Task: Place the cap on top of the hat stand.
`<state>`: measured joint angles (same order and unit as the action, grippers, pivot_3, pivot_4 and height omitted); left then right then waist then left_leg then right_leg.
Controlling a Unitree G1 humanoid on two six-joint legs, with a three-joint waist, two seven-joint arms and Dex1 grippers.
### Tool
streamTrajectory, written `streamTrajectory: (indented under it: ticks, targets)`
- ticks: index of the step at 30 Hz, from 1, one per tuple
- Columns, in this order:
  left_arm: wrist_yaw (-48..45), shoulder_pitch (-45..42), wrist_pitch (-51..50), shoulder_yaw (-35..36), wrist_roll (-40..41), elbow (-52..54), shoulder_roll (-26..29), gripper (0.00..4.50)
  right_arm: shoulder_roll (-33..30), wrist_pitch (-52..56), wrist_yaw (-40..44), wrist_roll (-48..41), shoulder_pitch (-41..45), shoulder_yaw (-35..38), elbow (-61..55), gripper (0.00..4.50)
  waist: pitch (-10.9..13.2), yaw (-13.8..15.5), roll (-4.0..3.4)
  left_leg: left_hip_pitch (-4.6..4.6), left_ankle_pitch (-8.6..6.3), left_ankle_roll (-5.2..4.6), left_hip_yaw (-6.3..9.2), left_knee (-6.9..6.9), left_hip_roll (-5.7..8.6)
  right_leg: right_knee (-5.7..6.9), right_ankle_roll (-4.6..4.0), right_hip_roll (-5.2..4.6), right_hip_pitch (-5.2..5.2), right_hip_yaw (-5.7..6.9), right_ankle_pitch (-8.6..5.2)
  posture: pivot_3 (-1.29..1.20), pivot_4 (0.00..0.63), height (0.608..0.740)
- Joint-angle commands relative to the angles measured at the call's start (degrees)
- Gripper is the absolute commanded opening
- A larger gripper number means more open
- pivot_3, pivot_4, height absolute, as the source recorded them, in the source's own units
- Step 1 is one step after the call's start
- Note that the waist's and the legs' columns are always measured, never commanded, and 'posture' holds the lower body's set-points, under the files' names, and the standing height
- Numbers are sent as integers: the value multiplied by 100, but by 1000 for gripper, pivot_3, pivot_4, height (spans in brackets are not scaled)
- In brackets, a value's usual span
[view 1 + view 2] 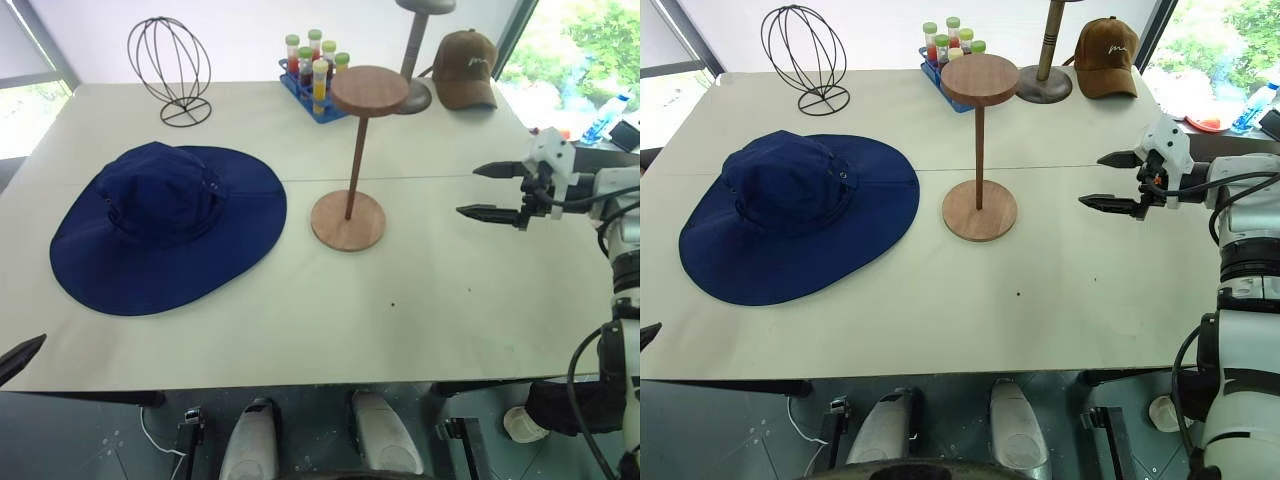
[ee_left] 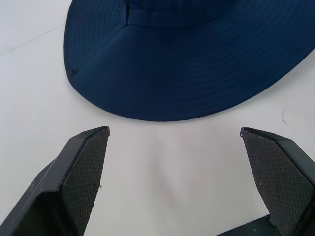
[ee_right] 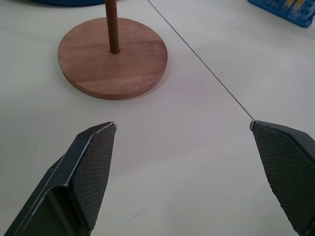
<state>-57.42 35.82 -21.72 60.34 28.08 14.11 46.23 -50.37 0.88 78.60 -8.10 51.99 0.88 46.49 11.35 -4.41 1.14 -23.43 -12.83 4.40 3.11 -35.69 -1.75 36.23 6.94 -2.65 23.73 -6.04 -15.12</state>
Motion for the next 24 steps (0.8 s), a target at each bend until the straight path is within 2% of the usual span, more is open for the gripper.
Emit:
streamTrajectory:
  ticks: [1, 11, 15, 19, 24]
  targets:
    - [-39, -11, 111, 192, -43, -29, 123, 4462, -66, -11, -1, -28, 113, 88, -164, 4500, 0, 0, 0, 0, 0, 0, 0, -1, 0, 0, 0, 0, 0, 0, 0, 0, 150, 740]
    - [-82, -170, -6, 84, -2, 64, 250, 4462, -124, 44, 59, -64, 76, 116, -268, 4500, 0, 0, 0, 1, 0, 0, 0, -1, 0, 2, 0, 1, -2, 0, 0, 0, 150, 740]
    - [-302, -246, -156, -121, 110, 386, 456, 4462, -216, 433, 474, -192, 77, 77, -515, 4500, 0, 13, 0, 2, 0, 0, 1, -3, 0, 6, 0, 1, -2, 0, 0, 0, 150, 740]
    - [-439, -502, 23, -703, -105, 847, 793, 4462, -288, 954, 648, -469, -36, 208, -1350, 4500, 2, 28, -5, 3, 0, 0, 1, -12, 0, 8, 0, 0, -7, 0, 0, 0, 150, 740]
    - [-656, -1023, 673, -1734, -637, 684, 1220, 4462, -534, 2002, 860, -1149, -763, 430, -2948, 4500, 1, 36, -6, 3, 0, 0, 2, -9, 0, 11, 1, 2, -7, 0, 0, 0, 150, 740]
